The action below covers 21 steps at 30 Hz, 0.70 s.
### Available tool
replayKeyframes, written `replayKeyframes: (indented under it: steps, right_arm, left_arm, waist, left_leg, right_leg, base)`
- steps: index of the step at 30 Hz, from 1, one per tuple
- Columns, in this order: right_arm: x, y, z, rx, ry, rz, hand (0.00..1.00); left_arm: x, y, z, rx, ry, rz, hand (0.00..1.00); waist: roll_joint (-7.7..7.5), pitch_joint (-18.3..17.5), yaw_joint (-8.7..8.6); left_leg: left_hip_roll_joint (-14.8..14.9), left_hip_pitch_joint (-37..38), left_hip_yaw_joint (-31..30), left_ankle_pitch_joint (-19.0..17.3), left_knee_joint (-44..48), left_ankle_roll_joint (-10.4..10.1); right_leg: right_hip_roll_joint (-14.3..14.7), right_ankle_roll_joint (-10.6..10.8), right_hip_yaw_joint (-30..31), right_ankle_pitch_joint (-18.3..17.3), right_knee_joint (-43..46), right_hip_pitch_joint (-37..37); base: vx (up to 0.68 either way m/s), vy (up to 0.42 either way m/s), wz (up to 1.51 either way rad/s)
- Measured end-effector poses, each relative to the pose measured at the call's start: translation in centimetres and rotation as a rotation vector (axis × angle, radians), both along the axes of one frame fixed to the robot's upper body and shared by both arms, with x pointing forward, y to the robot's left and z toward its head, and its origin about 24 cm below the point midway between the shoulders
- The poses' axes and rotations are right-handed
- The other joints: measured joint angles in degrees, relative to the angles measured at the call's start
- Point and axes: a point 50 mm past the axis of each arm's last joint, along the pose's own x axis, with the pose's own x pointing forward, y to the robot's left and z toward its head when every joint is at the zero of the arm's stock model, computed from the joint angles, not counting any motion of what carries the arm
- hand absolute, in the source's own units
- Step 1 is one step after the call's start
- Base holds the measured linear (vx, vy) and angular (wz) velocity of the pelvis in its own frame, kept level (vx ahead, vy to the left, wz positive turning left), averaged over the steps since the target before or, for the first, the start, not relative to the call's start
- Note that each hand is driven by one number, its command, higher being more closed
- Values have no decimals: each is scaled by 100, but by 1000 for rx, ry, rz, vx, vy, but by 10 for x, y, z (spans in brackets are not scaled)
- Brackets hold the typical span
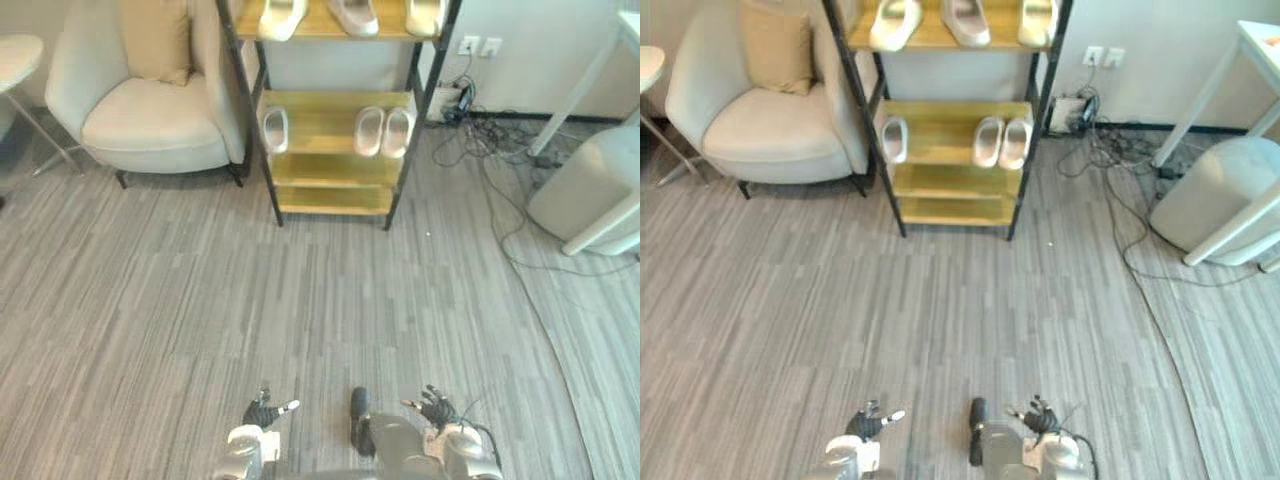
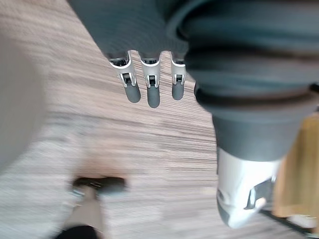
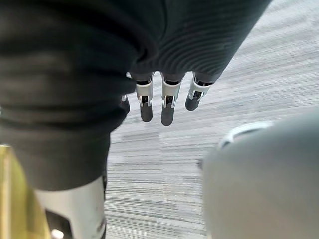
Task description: Organize the slippers on the shoe rack
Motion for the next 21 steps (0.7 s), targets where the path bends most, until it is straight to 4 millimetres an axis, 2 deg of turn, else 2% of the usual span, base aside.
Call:
replayKeyframes:
  steps: [1,2,3,4,5,7,8,9,10,11,12,13,14,15,16,18,20,21]
  right_arm:
    - [0,3,0,7,-1,9,0]
    - [3,6,0,14,-8,8,0]
    - [5,7,1,17,-14,9,0]
    - [5,9,1,22,-12,10,0]
    - [5,12,0,31,-9,9,0]
    - [5,14,0,36,-4,10,0]
    - [4,14,-1,36,2,11,0]
    - [3,16,-2,41,7,12,0]
    - [1,20,-3,52,12,14,0]
    - [-2,28,-5,68,19,22,0]
    - [-1,30,-4,72,15,24,0]
    - [-2,32,-4,75,16,32,0]
    - [-6,33,-6,80,29,37,0]
    - [-7,34,-7,80,36,42,0]
    - [-6,34,-6,77,31,49,0]
    - [-2,35,-5,75,23,65,0]
    - [2,37,-4,67,11,89,0]
    - [7,36,-3,55,4,103,0]
  left_arm:
    - [1,0,2,-1,-15,3,0]
    - [3,-1,4,-4,-33,6,0]
    - [4,-1,5,-6,-40,7,0]
    - [5,-2,6,-10,-48,11,0]
    - [7,-2,7,-11,-58,13,0]
    - [8,-3,8,-13,-66,15,0]
    - [6,-3,8,-13,-63,17,0]
    - [5,-2,7,-11,-60,18,0]
    - [3,0,6,-7,-54,23,0]
    - [2,7,6,11,-51,27,0]
    - [2,8,6,13,-50,25,0]
    - [2,7,6,13,-51,21,0]
    - [1,6,4,12,-39,11,0]
    - [0,5,3,13,-30,1,0]
    - [-1,5,2,16,-19,-8,0]
    - [-6,7,-2,27,11,-27,0]
    - [-9,12,-4,41,37,-27,0]
    - [-8,15,-4,44,37,-20,0]
  waist:
    - [-68,6,9]
    - [-62,-3,29]
    - [-55,-7,55]
    - [-42,-10,122]
    - [-53,-7,228]
    - [-18,-27,311]
    - [45,-62,341]
    - [29,-96,352]
    - [-66,-212,356]
    - [-318,-362,391]
    - [-361,-388,426]
    - [-375,-385,490]
    - [-392,-384,471]
    - [-396,-362,440]
    - [-406,-350,405]
    - [-358,-330,295]
    - [-338,-326,266]
    - [-322,-296,229]
  left_leg:
    - [-37,-319,177,-160,-153,90]
    - [-162,-627,381,-339,-727,279]
    - [-287,-772,427,-395,-1199,292]
    - [-527,-867,449,-391,-2107,319]
    - [-878,-870,390,-181,-3368,320]
    - [-1145,-858,294,363,-4729,333]
    - [-1150,-875,302,648,-5070,343]
    - [-1155,-822,321,998,-4971,433]
    - [-1255,-777,415,1210,-4812,678]
    - [-1413,-729,664,867,-4675,766]
    - [-1444,-676,738,727,-4631,787]
    - [-1455,-490,863,586,-4571,873]
    - [-1542,-176,879,353,-4621,900]
    - [-1614,42,844,220,-4663,906]
    - [-1686,345,833,71,-4723,913]
    - [-1728,947,810,-70,-4943,923]
    - [-1639,1317,748,-115,-5168,875]
    - [-1519,1488,643,-168,-5262,788]
  right_leg:
    - [0,37,8,-66,-168,218]
    - [-9,99,46,-116,-334,449]
    - [-22,154,86,-139,-375,533]
    - [-63,200,166,-189,-451,681]
    - [-153,272,259,-256,-525,835]
    - [-186,381,370,-381,-701,1079]
    - [-157,502,446,-550,-716,1225]
    - [-178,580,535,-690,-691,1360]
    - [-309,688,659,-869,-632,1459]
    - [-562,777,835,-1017,-260,1350]
    - [-618,813,945,-1037,85,1212]
    - [-661,867,1117,-1036,885,930]
    - [-769,1278,1146,-856,2087,550]
    - [-846,1495,1121,-776,2782,287]
    - [-957,1464,1020,-793,3513,21]
    - [-1086,1120,490,-1071,3858,-354]
    - [-940,865,90,-1218,3147,-714]
    - [-662,769,51,-1060,2092,-1093]
  base:
    - [457,-141,-6]
    - [362,-83,-7]
    - [406,-1,-20]
    - [421,71,-35]
    - [432,95,-35]
    - [435,158,-30]
    - [455,205,-34]
    - [499,236,-37]
    - [660,248,-47]
    - [669,243,-51]
    - [548,192,-61]
    - [387,182,-45]
    - [474,219,-25]
    - [474,207,2]
    - [493,177,15]
    - [549,128,23]
    - [574,33,29]
    - [453,-34,28]
